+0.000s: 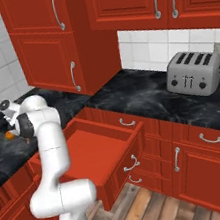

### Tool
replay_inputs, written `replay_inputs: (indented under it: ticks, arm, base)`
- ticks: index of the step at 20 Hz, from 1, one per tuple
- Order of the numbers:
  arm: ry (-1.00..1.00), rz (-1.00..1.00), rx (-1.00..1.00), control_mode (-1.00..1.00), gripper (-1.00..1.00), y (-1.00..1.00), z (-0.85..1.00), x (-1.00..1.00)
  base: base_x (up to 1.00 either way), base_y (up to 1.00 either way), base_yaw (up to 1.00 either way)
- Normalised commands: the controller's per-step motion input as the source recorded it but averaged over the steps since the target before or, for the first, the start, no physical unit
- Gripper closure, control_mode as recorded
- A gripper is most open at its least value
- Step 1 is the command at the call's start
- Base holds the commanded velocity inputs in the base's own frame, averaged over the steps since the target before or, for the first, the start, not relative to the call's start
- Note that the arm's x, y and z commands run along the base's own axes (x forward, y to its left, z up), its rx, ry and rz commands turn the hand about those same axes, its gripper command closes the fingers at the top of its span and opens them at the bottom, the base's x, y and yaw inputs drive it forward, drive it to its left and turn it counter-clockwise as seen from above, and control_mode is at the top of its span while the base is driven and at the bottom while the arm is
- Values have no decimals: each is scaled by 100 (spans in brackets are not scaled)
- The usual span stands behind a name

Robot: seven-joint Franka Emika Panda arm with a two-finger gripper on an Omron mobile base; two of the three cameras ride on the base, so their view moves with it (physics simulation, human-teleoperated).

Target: Pick the rolling pin from the drawer and place it on the counter.

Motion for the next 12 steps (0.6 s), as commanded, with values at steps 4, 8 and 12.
replay_inputs:
  ticks: [4,8,12]
  arm:
    - [4,0,1,-100,-100,-21,-6,3]
    - [0,0,11,-100,-100,-68,31,0]
    - [0,0,13,-100,-100,-74,34,0]
  base:
    - [0,0,0]
    - [0,0,0]
    - [0,0,0]
